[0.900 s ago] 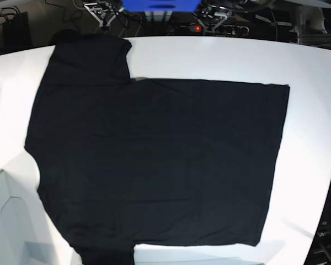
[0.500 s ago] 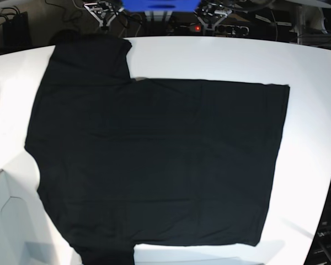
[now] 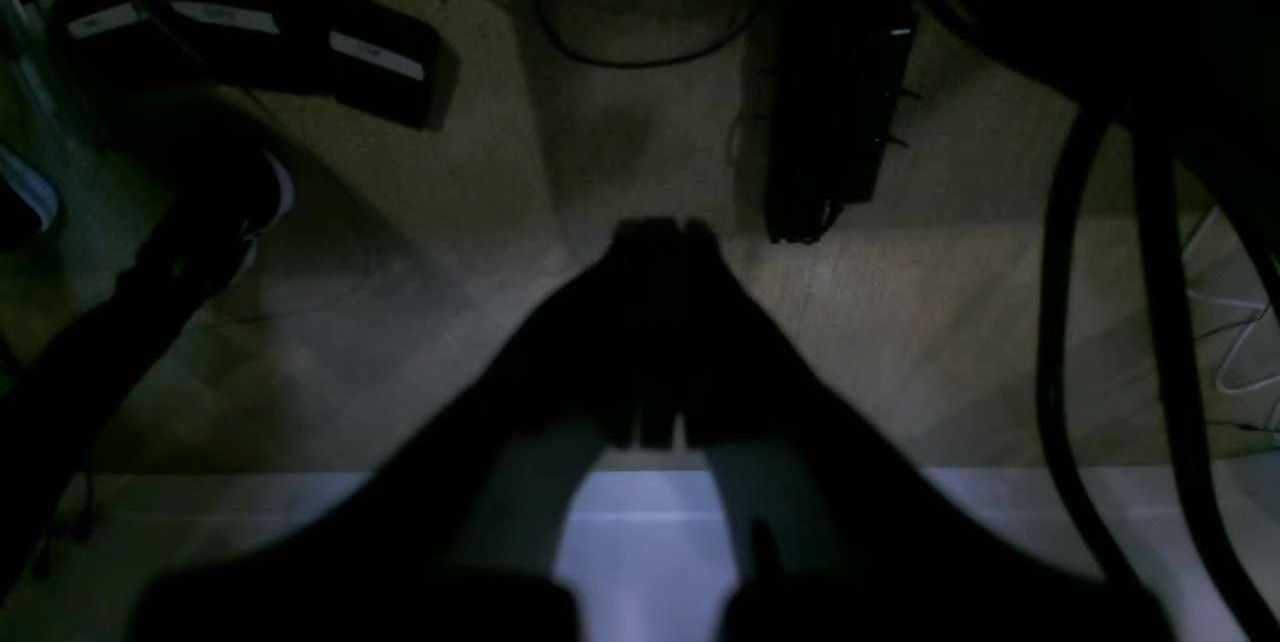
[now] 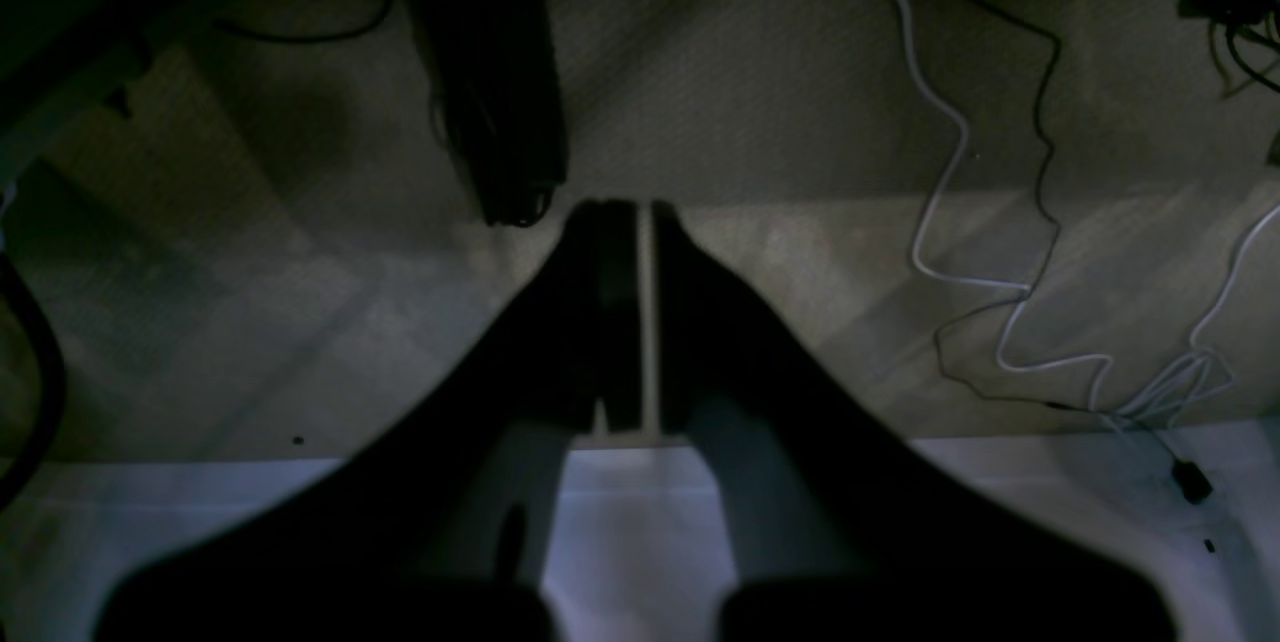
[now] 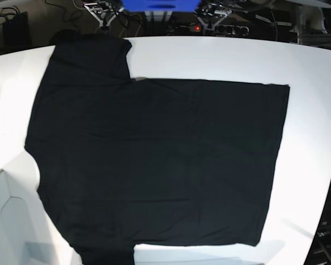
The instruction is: Fold the T-shirt properly
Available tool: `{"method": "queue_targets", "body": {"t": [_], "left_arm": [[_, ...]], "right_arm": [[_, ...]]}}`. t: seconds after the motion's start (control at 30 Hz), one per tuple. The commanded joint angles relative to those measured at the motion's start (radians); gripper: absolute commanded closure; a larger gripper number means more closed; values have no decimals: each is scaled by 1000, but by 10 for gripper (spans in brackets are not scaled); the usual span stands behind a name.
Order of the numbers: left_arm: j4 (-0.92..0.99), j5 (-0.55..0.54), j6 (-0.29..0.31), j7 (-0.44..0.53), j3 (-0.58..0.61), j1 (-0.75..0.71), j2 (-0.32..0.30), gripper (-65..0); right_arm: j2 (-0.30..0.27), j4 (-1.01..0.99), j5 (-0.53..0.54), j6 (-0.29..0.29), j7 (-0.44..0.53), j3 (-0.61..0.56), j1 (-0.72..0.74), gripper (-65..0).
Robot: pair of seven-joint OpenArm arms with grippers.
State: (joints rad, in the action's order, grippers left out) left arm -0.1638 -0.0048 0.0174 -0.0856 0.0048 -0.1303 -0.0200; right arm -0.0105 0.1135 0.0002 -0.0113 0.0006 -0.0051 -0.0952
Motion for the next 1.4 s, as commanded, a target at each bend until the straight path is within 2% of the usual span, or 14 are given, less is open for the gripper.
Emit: {"method": "queue_targets", "body": {"t": [0.0,0.5,0.67,0.73,1.03,1.3,1.37], "left_arm": [[-1,-1,-14,-1,2,-6,-4,0],[-1,-2,-14,-1,2,-6,-4,0],[-29,-2,-14,2,-2,-39,-24,0],[-132,-4,-14,0,-2,-104,-33,0],[-619,-16,-14,-7,-4,-420,-150,0],[-946,-265,-14,-7,2,-639,-291,0],[-1034,-298,-14,-7,2,-696,-320,0]], "right_arm": [[2,2,2,17,3,0,-5,0],[2,2,2,17,3,0,-7,0],[4,73,2,17,6,1,-71,0],[5,176,2,17,3,1,-146,0],[16,576,2,17,-4,1,-447,0],[17,1010,2,17,-4,0,-730,0],[13,1112,2,17,-4,0,-789,0]]}}
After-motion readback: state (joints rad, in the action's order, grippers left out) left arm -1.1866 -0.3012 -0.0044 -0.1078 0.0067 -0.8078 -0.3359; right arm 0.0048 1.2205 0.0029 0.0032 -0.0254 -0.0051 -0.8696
